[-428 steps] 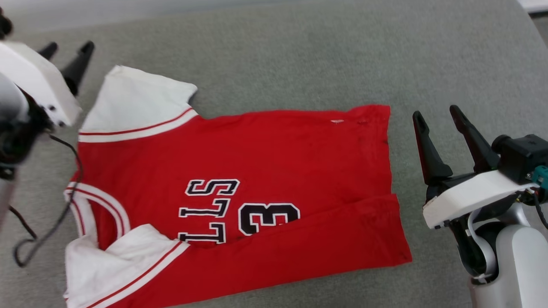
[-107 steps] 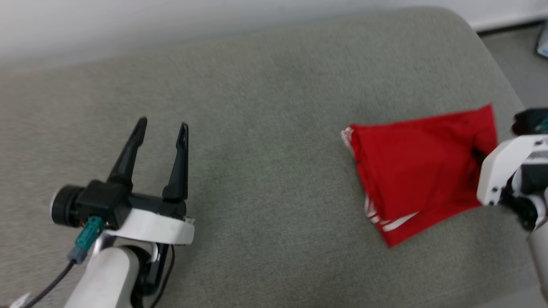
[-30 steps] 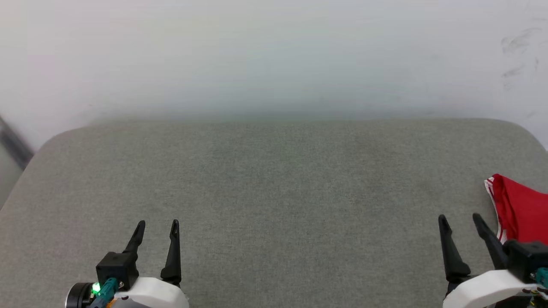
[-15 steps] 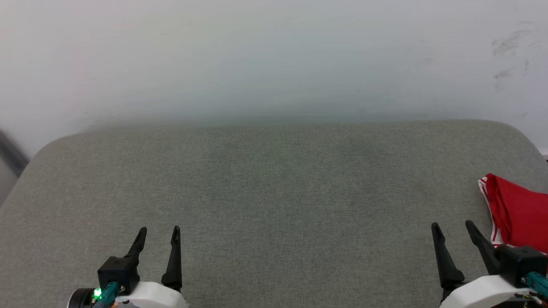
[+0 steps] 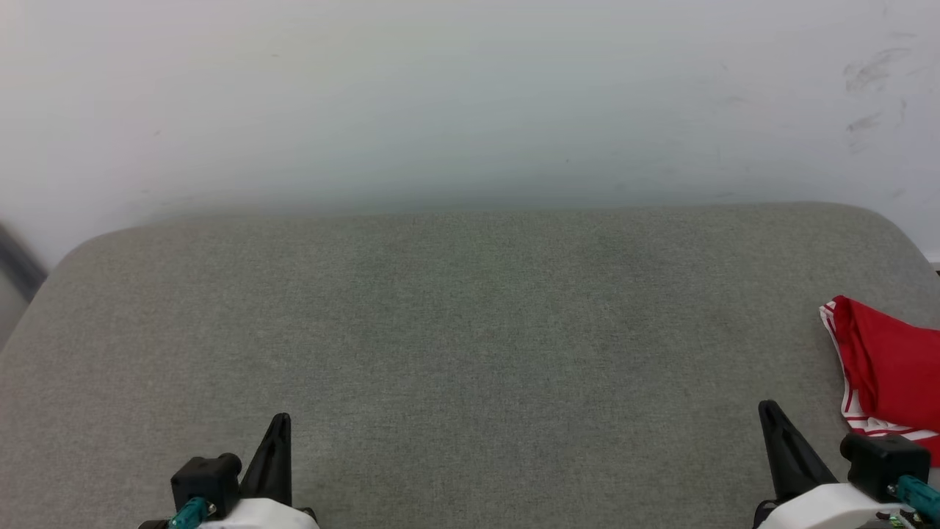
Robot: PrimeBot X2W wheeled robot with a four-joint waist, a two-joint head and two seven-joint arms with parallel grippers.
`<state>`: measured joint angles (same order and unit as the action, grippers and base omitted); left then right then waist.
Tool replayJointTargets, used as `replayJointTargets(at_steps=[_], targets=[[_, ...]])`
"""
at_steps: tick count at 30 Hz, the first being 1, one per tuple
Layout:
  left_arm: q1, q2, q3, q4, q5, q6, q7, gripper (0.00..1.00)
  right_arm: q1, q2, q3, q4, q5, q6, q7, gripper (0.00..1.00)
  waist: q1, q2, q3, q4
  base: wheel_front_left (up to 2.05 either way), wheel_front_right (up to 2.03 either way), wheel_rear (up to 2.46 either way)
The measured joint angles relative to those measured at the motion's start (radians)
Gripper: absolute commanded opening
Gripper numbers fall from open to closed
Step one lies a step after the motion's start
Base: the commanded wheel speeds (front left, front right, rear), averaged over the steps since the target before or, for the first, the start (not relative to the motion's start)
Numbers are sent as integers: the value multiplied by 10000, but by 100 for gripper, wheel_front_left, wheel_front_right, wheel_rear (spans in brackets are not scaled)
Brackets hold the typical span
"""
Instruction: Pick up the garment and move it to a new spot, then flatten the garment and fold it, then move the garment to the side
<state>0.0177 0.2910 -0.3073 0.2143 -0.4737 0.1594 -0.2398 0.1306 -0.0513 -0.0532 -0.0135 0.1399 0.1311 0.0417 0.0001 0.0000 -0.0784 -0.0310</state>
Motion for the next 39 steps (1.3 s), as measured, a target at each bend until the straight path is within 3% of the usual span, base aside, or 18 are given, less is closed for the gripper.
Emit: replayJointTargets(at_steps=[20,39], targets=[[-205,-581,1066,119,-2899,-723,882,0,-413,0,-136,644,3739,-2,165,0,0,0,131,51,0,0,0],[-438,-1076,1894,157,-5104,-1266,1586,0,-942,0,-257,1147,6583,-2,297,0,0,0,256,98,0,0,0]])
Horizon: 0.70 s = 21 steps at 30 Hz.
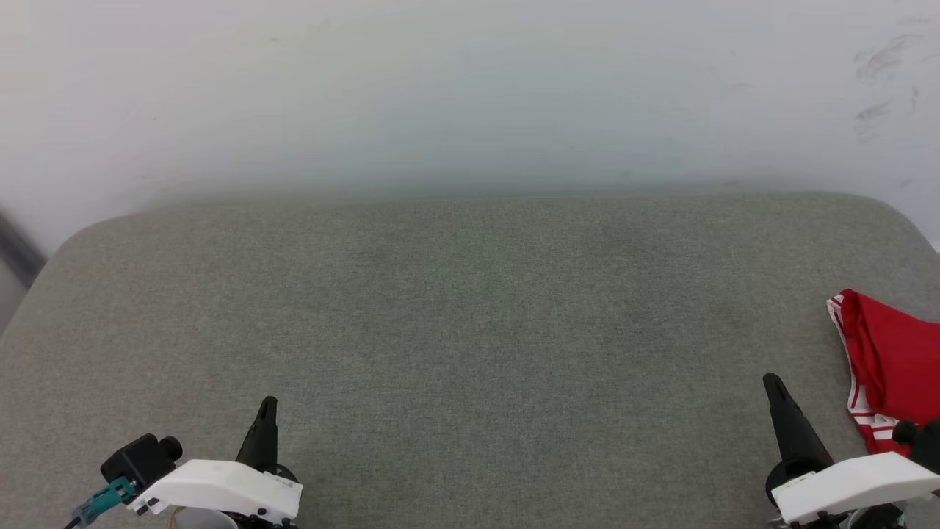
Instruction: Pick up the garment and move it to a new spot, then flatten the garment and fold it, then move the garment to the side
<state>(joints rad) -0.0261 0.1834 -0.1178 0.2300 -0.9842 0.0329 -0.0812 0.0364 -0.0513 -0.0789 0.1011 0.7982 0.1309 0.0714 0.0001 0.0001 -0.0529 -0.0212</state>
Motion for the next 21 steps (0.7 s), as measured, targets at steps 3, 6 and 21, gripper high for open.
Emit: replayJointTargets(at_steps=[3,6,21], targets=[[-35,-58,102,10,-314,-82,92,0,-21,0,-21,77,408,-2,12,0,0,0,20,7,0,0,0],[-66,-117,234,15,-614,-161,178,0,-136,2,-40,146,805,-2,50,0,0,-1,39,15,0,0,0],[-240,-412,738,42,-1994,-510,616,0,-387,2,-109,464,2587,-2,134,0,0,0,137,52,0,0,0]])
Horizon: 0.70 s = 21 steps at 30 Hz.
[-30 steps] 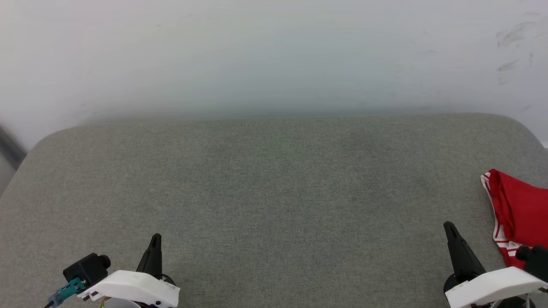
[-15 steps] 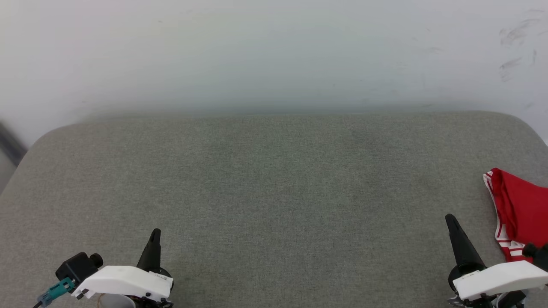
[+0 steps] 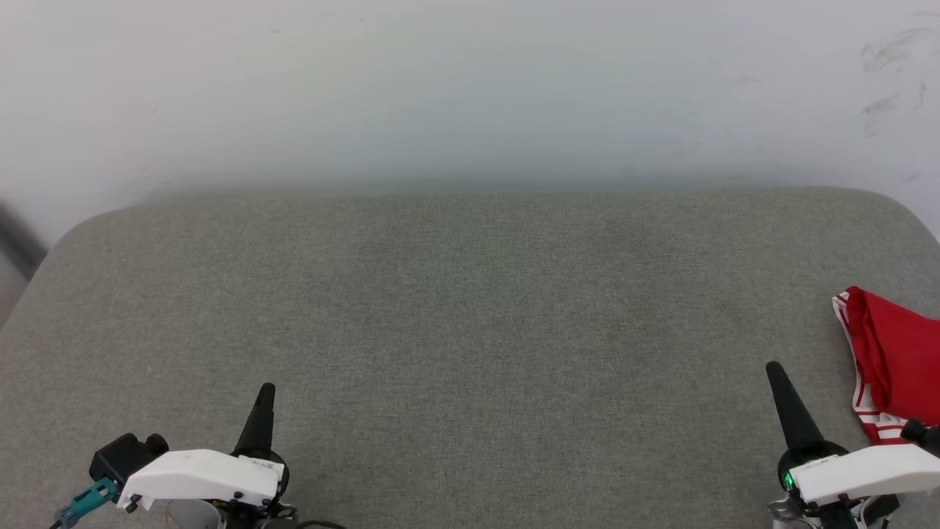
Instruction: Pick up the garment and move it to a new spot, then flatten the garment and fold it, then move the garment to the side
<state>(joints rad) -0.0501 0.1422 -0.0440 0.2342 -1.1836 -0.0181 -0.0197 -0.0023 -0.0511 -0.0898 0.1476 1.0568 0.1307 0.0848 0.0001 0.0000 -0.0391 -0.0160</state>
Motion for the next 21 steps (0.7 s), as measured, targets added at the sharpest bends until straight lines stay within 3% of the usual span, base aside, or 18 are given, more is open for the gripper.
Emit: replayJointTargets(at_steps=[21], targets=[[-192,-345,612,42,-1634,-437,522,0,-399,0,-94,387,2128,0,121,0,0,0,138,52,0,0,0]])
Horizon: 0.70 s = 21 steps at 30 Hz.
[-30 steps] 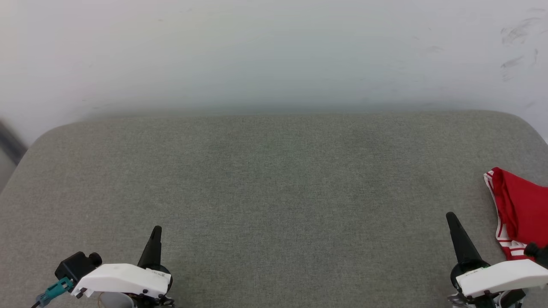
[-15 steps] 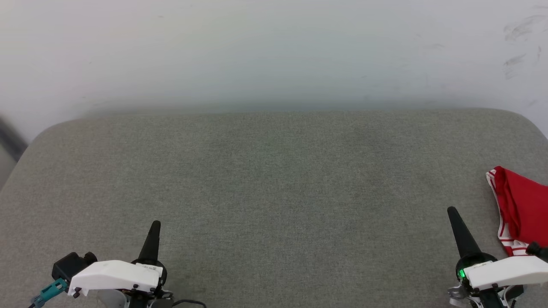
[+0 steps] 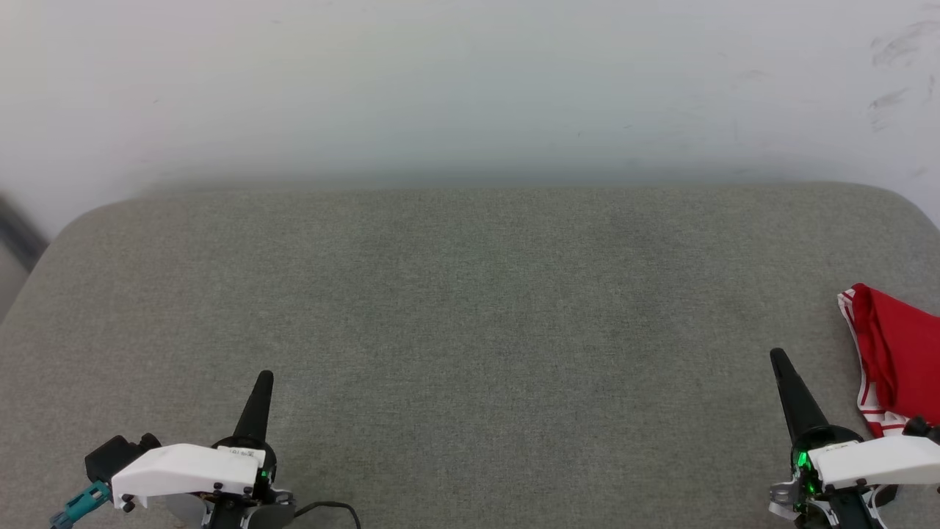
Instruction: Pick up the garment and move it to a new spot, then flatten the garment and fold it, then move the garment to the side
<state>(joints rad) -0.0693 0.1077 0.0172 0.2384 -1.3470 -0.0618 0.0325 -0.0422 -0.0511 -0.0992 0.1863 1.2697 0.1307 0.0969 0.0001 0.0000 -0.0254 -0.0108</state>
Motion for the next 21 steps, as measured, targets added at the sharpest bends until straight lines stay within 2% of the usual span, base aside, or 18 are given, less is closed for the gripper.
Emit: replayJointTargets(at_steps=[21], targets=[[-186,-299,527,38,-1383,-355,439,0,-333,0,-73,303,1783,0,67,0,0,0,137,52,0,0,0]])
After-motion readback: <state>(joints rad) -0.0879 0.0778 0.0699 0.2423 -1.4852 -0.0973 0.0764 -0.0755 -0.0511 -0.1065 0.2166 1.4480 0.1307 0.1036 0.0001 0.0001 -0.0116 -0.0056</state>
